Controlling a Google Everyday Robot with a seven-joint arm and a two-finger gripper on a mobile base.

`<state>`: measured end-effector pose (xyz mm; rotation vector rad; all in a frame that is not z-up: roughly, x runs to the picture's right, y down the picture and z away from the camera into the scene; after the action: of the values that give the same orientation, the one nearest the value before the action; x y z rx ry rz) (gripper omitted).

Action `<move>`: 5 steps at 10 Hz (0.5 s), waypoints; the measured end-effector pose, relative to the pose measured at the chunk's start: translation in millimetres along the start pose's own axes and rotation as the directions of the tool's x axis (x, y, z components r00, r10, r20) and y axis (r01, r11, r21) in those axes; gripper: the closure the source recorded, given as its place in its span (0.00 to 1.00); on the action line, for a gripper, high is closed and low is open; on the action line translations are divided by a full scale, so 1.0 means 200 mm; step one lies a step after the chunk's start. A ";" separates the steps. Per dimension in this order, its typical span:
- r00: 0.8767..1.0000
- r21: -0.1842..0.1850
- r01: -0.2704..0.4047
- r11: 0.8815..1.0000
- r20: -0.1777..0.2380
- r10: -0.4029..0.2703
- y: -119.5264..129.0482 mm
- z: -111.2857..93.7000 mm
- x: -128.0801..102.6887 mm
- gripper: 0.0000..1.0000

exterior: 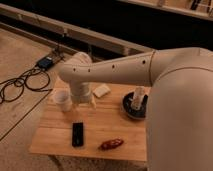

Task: Place the pepper on the white sponge

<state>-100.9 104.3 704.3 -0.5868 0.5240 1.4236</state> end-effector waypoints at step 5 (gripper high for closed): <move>0.996 0.007 0.088 0.996 0.014 -0.089 -0.18 0.17 0.14 0.35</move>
<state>-64.1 146.0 713.6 -0.5874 0.4861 1.3406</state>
